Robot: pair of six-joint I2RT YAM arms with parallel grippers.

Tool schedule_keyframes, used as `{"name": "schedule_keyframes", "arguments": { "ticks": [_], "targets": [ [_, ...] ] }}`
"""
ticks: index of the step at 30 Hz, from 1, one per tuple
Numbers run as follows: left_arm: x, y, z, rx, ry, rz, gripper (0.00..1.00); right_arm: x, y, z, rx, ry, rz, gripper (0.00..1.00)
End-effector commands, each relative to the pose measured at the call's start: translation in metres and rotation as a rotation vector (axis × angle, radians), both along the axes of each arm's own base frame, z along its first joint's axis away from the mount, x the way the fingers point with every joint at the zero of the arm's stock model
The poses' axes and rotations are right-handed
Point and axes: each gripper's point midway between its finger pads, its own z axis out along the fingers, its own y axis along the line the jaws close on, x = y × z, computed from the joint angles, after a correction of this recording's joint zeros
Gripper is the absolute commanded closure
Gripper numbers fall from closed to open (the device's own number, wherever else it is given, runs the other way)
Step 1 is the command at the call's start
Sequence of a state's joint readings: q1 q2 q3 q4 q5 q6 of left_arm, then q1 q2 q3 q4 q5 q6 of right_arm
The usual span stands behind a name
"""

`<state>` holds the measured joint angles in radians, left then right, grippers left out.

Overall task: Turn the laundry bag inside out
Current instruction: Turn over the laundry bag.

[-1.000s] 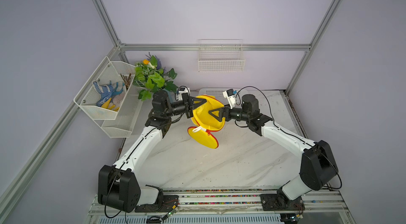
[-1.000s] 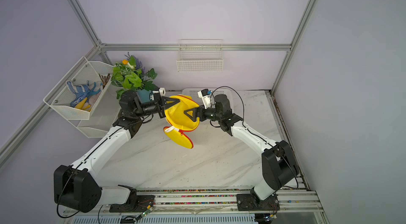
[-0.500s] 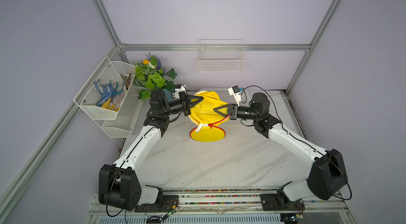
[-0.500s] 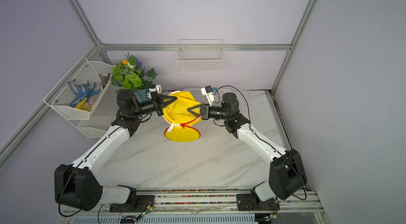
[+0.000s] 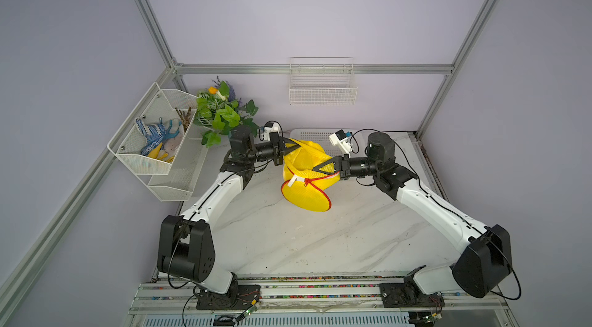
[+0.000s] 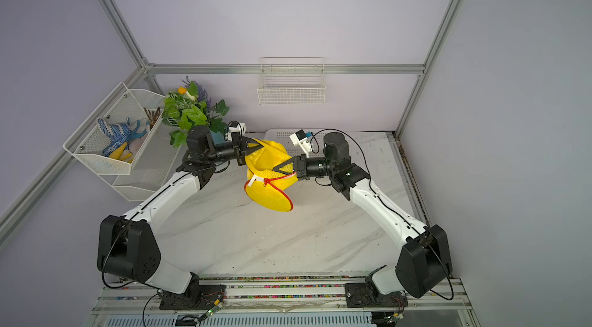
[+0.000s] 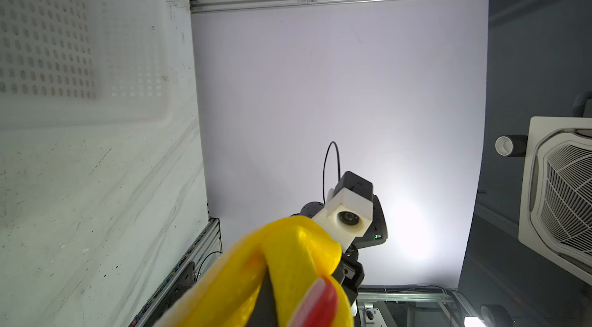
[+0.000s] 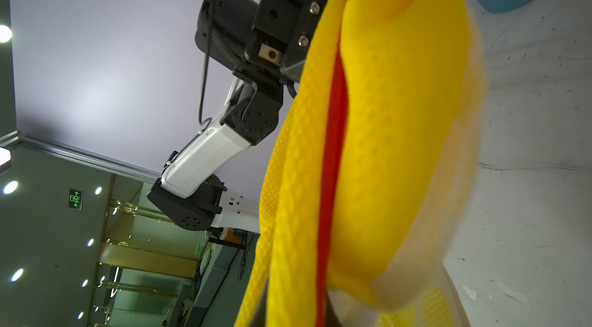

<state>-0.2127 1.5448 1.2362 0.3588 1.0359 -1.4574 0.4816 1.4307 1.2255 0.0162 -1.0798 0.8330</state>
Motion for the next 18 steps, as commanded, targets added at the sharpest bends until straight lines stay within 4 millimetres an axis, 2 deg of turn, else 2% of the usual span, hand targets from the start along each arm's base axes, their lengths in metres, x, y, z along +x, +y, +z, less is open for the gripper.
{"name": "schedule_keyframes", "arguments": {
  "ticks": [1, 4, 11, 14, 18],
  "targets": [
    [0.026, 0.015, 0.046, -0.052, -0.126, 0.11, 1.0, -0.048, 0.002, 0.037, 0.091, -0.068, 0.188, 1.0],
    [0.036, 0.013, 0.04, -0.096, -0.113, 0.111, 1.0, -0.057, 0.009, 0.043, 0.11, -0.053, 0.246, 1.0],
    [0.06, 0.004, 0.041, -0.156, -0.123, 0.088, 1.0, -0.086, 0.031, 0.05, 0.12, -0.03, 0.376, 1.0],
    [0.069, 0.002, 0.009, -0.176, -0.053, 0.086, 1.0, -0.084, 0.03, 0.073, 0.184, -0.093, 0.351, 1.0],
    [0.051, 0.001, -0.035, -0.177, 0.039, 0.063, 1.0, -0.058, 0.016, 0.113, 0.3, -0.262, 0.168, 1.0]
  ]
}}
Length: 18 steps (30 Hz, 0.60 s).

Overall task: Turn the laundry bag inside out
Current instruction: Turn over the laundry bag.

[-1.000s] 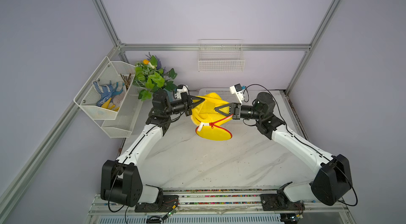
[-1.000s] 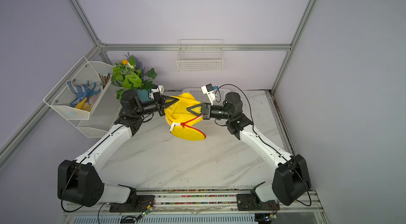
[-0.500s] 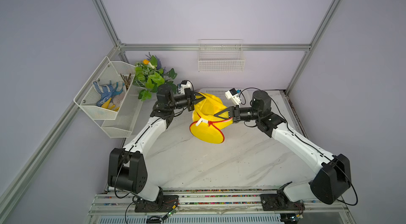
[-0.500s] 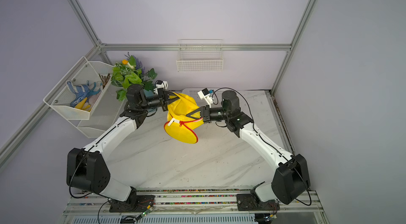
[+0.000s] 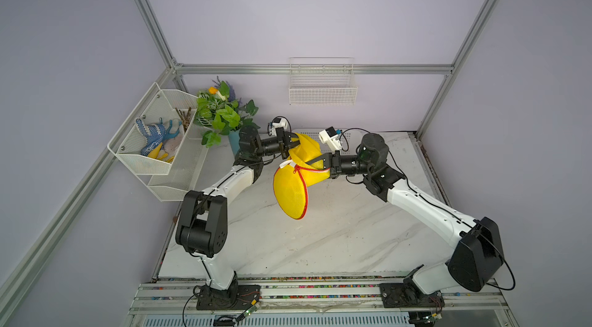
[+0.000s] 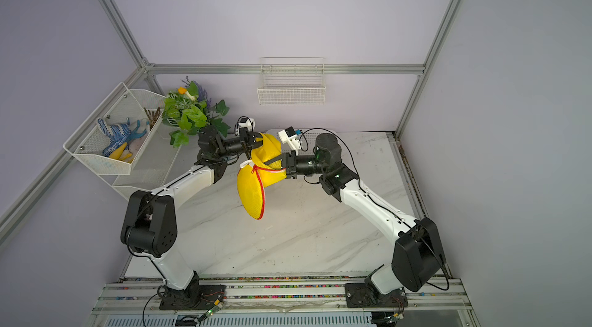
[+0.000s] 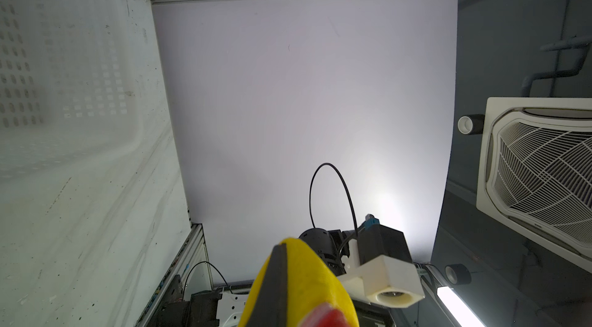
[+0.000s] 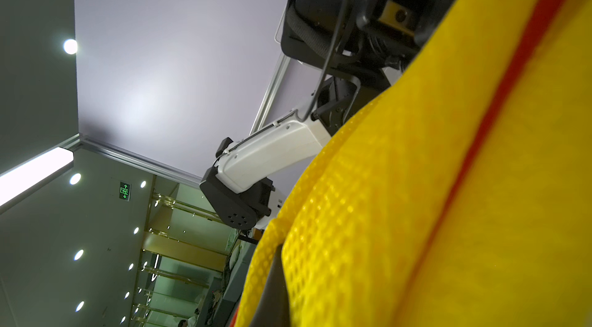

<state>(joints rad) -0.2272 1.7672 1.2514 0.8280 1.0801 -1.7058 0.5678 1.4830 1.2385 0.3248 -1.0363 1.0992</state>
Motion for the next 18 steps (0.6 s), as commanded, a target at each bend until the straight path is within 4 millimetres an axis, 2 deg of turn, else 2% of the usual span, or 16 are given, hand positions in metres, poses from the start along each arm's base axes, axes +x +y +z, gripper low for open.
{"name": "schedule_keyframes", "arguments": {
  "ticks": [1, 4, 8, 11, 18],
  "targets": [
    [0.013, 0.019, -0.026, -0.039, 0.083, 0.13, 1.0, -0.045, -0.021, 0.09, 0.217, -0.33, 0.062, 1.0],
    [-0.008, 0.019, -0.052, 0.012, 0.14, 0.1, 1.0, -0.033, -0.034, 0.116, 0.317, -0.383, -0.027, 1.0],
    [-0.032, 0.017, -0.071, 0.035, 0.185, 0.064, 1.0, -0.018, -0.053, 0.149, 0.447, -0.458, -0.145, 1.0],
    [-0.047, 0.019, -0.07, 0.037, 0.189, 0.053, 1.0, -0.002, -0.061, 0.161, 0.473, -0.519, -0.243, 1.0],
    [-0.075, 0.023, -0.045, 0.057, 0.153, 0.053, 0.81, 0.046, -0.071, 0.153, 0.393, -0.603, -0.491, 1.0]
  ]
}}
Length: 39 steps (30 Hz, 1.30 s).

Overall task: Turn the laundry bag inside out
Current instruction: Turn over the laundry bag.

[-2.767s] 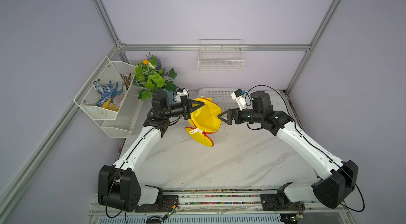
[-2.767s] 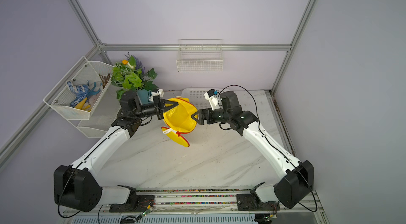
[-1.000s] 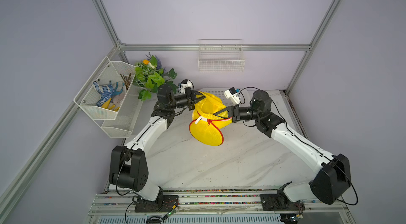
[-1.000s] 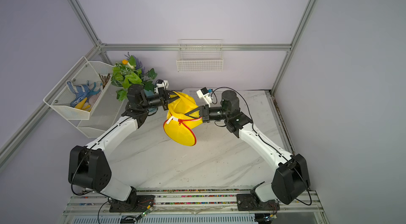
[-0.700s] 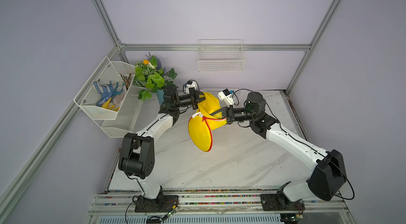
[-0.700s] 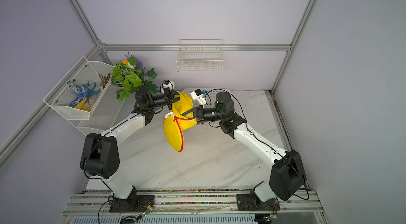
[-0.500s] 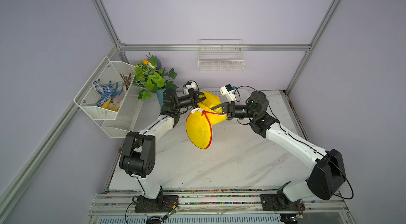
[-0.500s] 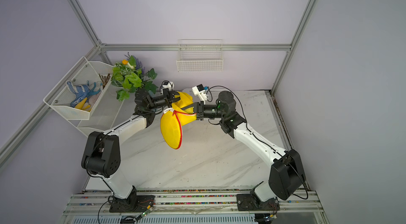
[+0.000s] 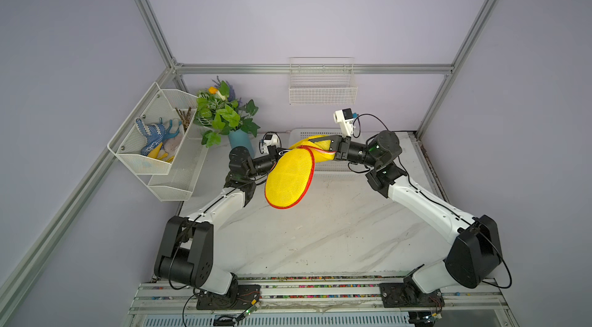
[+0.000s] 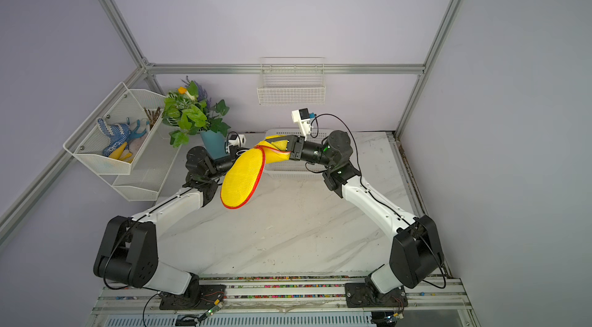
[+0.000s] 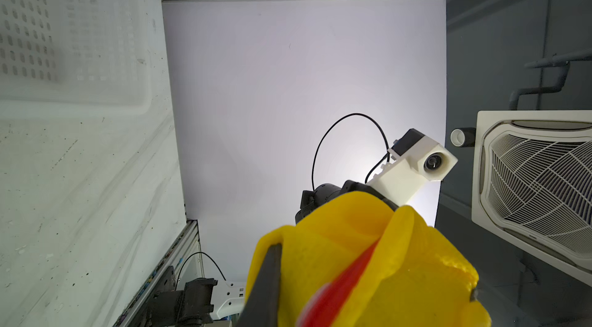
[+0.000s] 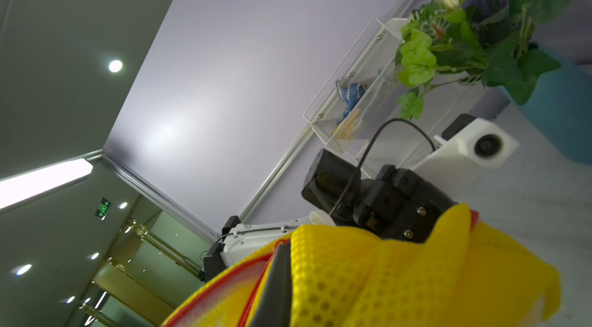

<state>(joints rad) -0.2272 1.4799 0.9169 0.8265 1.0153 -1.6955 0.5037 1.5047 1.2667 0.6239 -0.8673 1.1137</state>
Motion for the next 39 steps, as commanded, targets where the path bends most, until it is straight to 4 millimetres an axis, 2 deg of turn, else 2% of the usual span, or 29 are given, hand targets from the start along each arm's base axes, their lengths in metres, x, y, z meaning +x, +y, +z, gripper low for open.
{"name": "schedule_keyframes", "arguments": {
  "ticks": [1, 3, 5, 10, 12, 15, 18, 20, 22, 27, 30, 35, 37, 39],
  "targets": [
    [-0.012, 0.002, -0.032, 0.066, 0.111, -0.012, 0.78, 0.007, -0.047, 0.093, 0.194, -0.371, -0.301, 1.0],
    [-0.023, 0.005, -0.016, 0.076, 0.081, -0.01, 0.68, 0.018, -0.047, 0.092, 0.19, -0.382, -0.342, 1.0],
    [-0.029, 0.006, -0.008, 0.078, 0.07, -0.007, 0.66, 0.029, -0.044, 0.089, 0.169, -0.391, -0.373, 1.0],
    [-0.035, 0.014, 0.014, 0.068, 0.042, 0.038, 0.52, 0.051, -0.036, 0.067, 0.025, -0.423, -0.454, 1.0],
    [-0.034, 0.019, 0.024, 0.057, 0.023, 0.072, 0.42, 0.05, -0.033, 0.061, -0.015, -0.442, -0.452, 1.0],
    [-0.027, 0.025, 0.028, 0.032, 0.025, 0.11, 0.36, 0.042, -0.029, 0.055, -0.046, -0.449, -0.417, 1.0],
    [-0.018, 0.03, 0.03, -0.011, 0.031, 0.13, 0.36, 0.031, -0.025, 0.047, -0.062, -0.444, -0.359, 1.0],
    [-0.013, 0.033, 0.031, -0.027, 0.031, 0.142, 0.39, 0.022, -0.024, 0.041, -0.09, -0.449, -0.331, 1.0],
    [-0.006, 0.035, 0.033, -0.043, 0.032, 0.149, 0.47, 0.016, -0.025, 0.032, -0.125, -0.449, -0.32, 1.0],
    [0.006, 0.034, 0.05, -0.123, 0.007, 0.123, 0.86, 0.002, -0.026, 0.011, -0.238, -0.5, -0.333, 1.0],
    [0.018, 0.033, 0.046, -0.159, 0.022, 0.117, 0.99, -0.005, -0.028, 0.007, -0.248, -0.534, -0.35, 1.0],
    [0.032, 0.034, 0.058, -0.22, 0.01, 0.119, 1.0, -0.007, -0.027, -0.004, -0.237, -0.53, -0.379, 1.0],
    [0.04, 0.034, 0.071, -0.243, -0.015, 0.123, 1.0, -0.006, -0.029, -0.005, -0.185, -0.507, -0.386, 1.0],
    [0.049, 0.035, 0.093, -0.281, -0.062, 0.117, 1.0, -0.006, -0.029, -0.002, -0.09, -0.461, -0.373, 1.0]
  ]
}}
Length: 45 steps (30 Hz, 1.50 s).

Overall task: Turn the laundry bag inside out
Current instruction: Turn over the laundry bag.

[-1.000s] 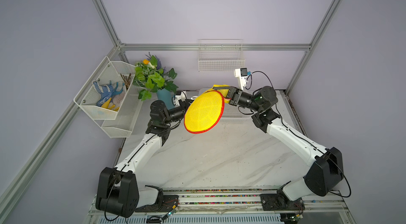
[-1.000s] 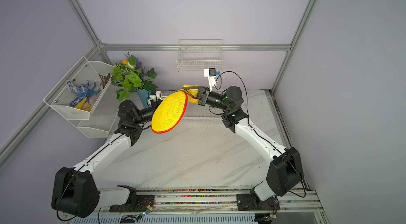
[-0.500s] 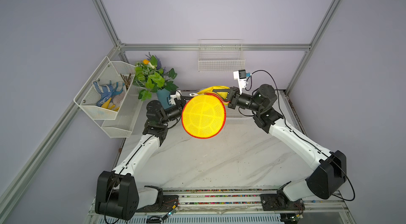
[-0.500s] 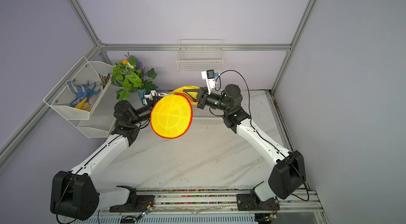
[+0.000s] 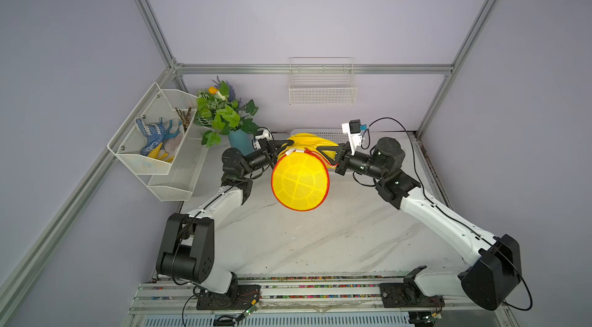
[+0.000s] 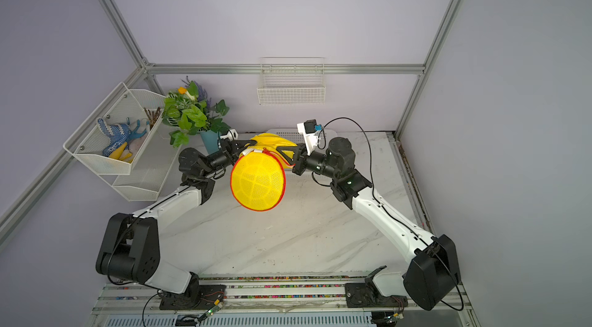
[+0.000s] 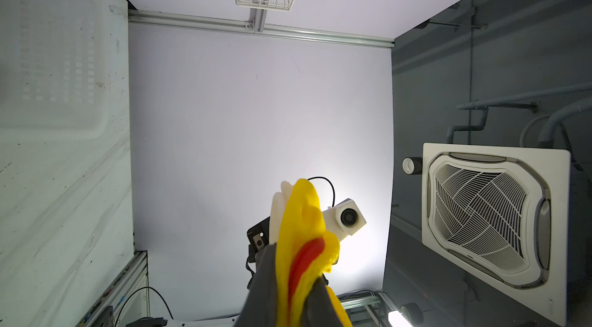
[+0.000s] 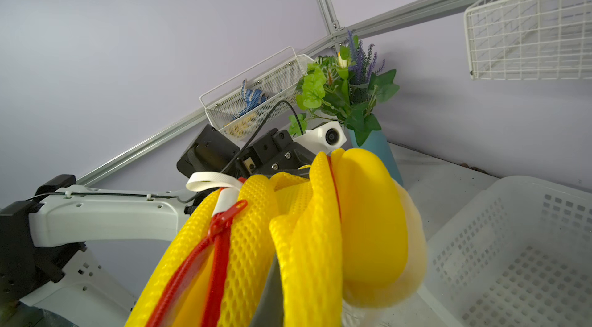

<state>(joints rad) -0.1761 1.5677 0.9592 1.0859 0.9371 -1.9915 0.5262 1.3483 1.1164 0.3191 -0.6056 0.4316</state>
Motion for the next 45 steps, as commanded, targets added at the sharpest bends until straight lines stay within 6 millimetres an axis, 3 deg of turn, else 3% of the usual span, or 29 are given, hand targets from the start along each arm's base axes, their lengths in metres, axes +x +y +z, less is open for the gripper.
{"name": "schedule_keyframes", "arguments": {
  "ticks": [1, 4, 7, 12, 15, 24, 27, 29, 32, 37, 41, 45],
  "targets": [
    [0.024, 0.012, 0.076, -0.118, -0.151, 0.07, 1.0, -0.018, -0.007, 0.055, 0.226, -0.117, 0.041, 1.0],
    [0.034, 0.009, 0.107, -0.137, -0.23, 0.06, 1.0, -0.026, -0.009, 0.079, 0.438, -0.067, 0.154, 1.0],
    [0.037, 0.001, 0.102, -0.106, -0.246, 0.036, 1.0, -0.036, -0.017, 0.11, 0.631, -0.045, 0.292, 1.0],
    [0.036, -0.008, 0.04, -0.069, -0.151, 0.027, 1.0, -0.045, -0.032, 0.14, 0.846, 0.007, 0.462, 1.0],
    [0.035, -0.015, 0.007, -0.042, -0.107, 0.015, 1.0, -0.053, -0.03, 0.153, 0.887, 0.048, 0.588, 1.0],
    [0.044, -0.049, -0.048, 0.015, -0.07, -0.063, 1.0, -0.083, -0.017, 0.173, 0.863, 0.122, 0.78, 1.0],
    [0.048, -0.061, -0.067, 0.008, -0.04, -0.093, 0.96, -0.094, -0.006, 0.179, 0.814, 0.129, 0.858, 1.0],
    [0.055, -0.064, -0.067, -0.011, -0.044, -0.098, 0.89, -0.1, 0.002, 0.175, 0.76, 0.191, 0.917, 1.0],
    [0.065, -0.067, -0.045, -0.035, -0.092, -0.104, 0.83, -0.107, 0.016, 0.157, 0.642, 0.288, 0.979, 1.0],
    [0.068, -0.068, 0.004, -0.05, -0.177, -0.121, 0.8, -0.131, 0.034, 0.104, 0.381, 0.433, 1.033, 1.0],
    [0.057, -0.063, 0.027, -0.082, -0.198, -0.115, 0.82, -0.142, 0.039, 0.069, 0.27, 0.494, 1.029, 1.0],
    [0.032, -0.054, 0.047, -0.12, -0.216, -0.115, 0.92, -0.138, 0.042, 0.037, 0.183, 0.518, 0.983, 1.0]
  ]
}}
